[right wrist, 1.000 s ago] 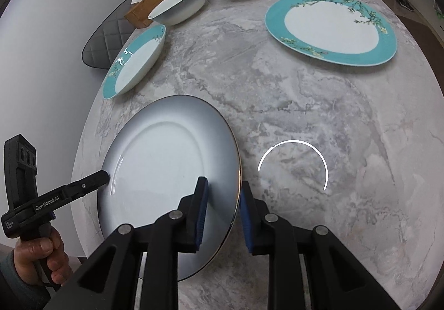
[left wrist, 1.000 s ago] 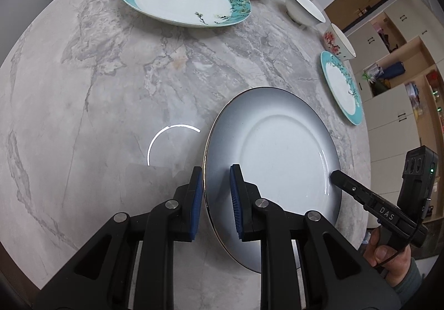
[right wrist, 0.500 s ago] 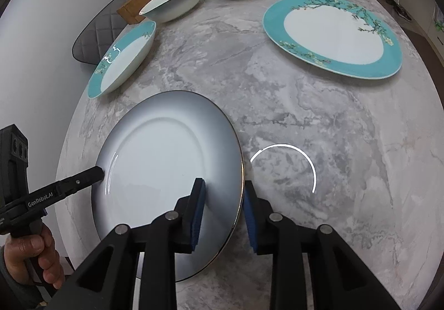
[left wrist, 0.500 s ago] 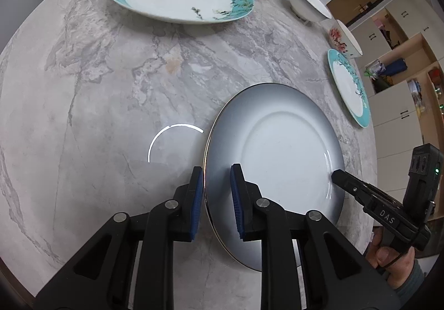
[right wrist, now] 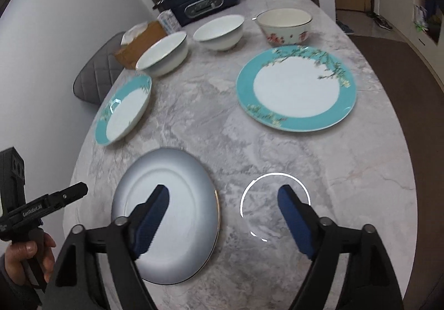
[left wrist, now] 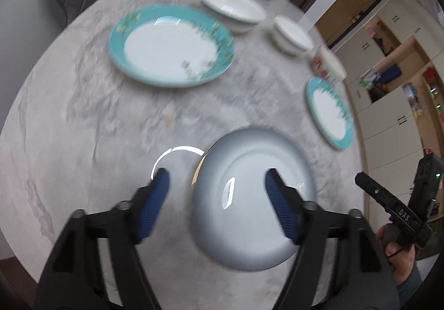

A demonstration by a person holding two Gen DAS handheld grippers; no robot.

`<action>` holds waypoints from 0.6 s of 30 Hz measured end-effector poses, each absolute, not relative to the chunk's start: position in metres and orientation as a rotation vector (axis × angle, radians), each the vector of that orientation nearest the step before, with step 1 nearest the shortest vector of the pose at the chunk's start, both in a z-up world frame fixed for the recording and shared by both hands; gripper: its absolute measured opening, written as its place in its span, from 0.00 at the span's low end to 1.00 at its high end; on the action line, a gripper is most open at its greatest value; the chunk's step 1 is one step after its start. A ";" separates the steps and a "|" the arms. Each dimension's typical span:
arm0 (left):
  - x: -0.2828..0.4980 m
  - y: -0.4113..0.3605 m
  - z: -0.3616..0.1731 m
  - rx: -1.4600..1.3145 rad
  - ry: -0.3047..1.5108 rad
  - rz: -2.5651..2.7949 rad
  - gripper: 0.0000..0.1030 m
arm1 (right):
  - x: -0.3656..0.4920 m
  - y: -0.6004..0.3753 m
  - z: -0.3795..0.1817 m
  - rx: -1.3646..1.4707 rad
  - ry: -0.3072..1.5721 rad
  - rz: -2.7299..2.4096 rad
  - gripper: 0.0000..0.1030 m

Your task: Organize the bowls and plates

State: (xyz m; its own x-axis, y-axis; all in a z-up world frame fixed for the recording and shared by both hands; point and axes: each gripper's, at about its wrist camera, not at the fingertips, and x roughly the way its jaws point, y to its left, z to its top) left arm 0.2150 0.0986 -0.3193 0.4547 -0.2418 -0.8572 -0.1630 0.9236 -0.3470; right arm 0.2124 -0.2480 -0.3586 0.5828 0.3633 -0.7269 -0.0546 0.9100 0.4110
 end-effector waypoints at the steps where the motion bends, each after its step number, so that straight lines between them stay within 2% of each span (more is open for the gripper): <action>1: 0.220 0.095 -0.312 -0.413 1.086 -0.069 0.80 | 0.214 -0.260 -0.353 0.413 0.911 0.243 0.97; 2: 0.228 0.089 -0.304 -0.419 1.072 -0.102 0.84 | 0.217 -0.272 -0.350 0.459 0.908 0.238 1.00; 3: 0.236 0.083 -0.299 -0.423 1.065 -0.134 0.94 | 0.221 -0.285 -0.346 0.516 0.906 0.232 1.00; 4: 0.245 0.075 -0.294 -0.413 1.052 -0.152 1.00 | 0.225 -0.296 -0.342 0.558 0.906 0.231 1.00; 7: 0.270 0.045 -0.281 -0.320 0.987 -0.168 1.00 | 0.238 -0.324 -0.332 0.608 0.887 0.204 1.00; 12: 0.314 -0.001 -0.277 -0.222 0.990 -0.196 1.00 | 0.258 -0.359 -0.320 0.551 0.830 0.120 1.00; 18: 0.375 -0.039 -0.298 -0.168 1.073 -0.205 1.00 | 0.294 -0.386 -0.333 0.477 0.854 0.084 1.00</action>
